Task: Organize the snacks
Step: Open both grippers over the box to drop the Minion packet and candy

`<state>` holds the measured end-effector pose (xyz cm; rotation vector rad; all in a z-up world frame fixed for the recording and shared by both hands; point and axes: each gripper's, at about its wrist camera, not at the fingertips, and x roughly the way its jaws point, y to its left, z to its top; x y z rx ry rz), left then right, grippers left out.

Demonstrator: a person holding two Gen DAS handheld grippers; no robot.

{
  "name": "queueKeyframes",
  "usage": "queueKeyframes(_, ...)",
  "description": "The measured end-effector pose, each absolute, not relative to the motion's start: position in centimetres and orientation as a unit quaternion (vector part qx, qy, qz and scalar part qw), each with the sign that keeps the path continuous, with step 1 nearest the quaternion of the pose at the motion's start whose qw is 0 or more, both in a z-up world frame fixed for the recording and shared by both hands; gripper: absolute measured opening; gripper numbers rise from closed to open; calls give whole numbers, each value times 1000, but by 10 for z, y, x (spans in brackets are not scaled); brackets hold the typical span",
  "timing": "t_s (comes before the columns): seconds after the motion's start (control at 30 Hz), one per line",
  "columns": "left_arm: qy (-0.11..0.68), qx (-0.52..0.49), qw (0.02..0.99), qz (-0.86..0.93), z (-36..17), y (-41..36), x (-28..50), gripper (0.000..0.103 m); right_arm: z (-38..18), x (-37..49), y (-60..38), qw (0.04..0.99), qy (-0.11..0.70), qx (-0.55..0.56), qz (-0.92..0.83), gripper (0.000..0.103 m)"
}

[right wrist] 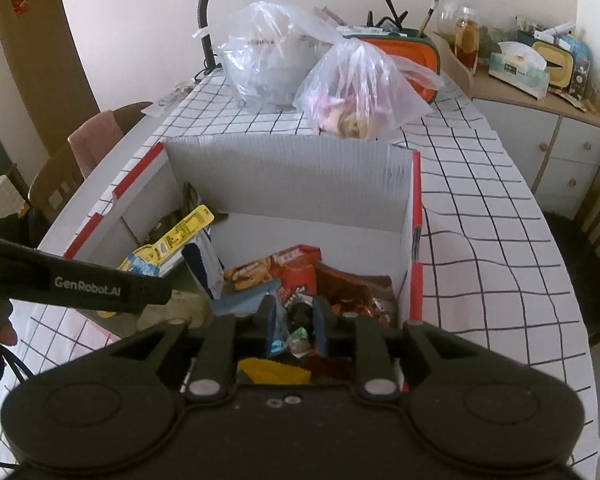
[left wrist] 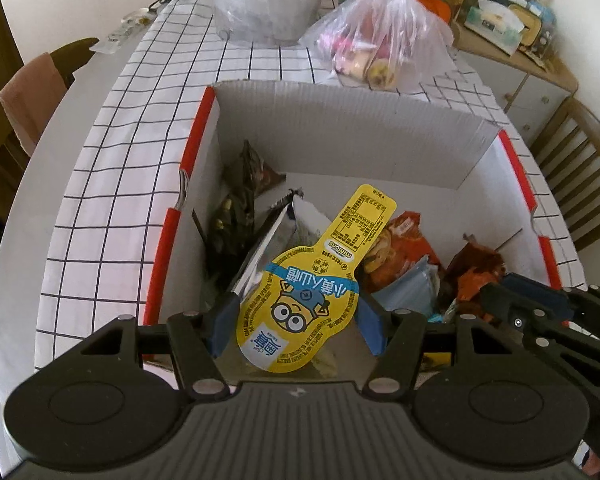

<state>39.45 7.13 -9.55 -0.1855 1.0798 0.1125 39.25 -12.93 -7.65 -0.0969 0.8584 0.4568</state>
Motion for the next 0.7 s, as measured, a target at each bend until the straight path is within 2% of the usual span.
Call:
queueKeyframes(0.33, 513, -83, 853, 48, -98, 66, 387, 64, -76, 386, -130, 881, 417, -41, 220, 30)
queueKeyframes(0.53, 498, -80, 863, 42, -86, 64, 376, 69, -66, 378, -132, 887, 405, -35, 219, 35)
queueKeyframes(0.7, 482, -77, 872, 38, -72, 63, 363, 69, -52, 368, -135, 893, 392, -26, 220, 44)
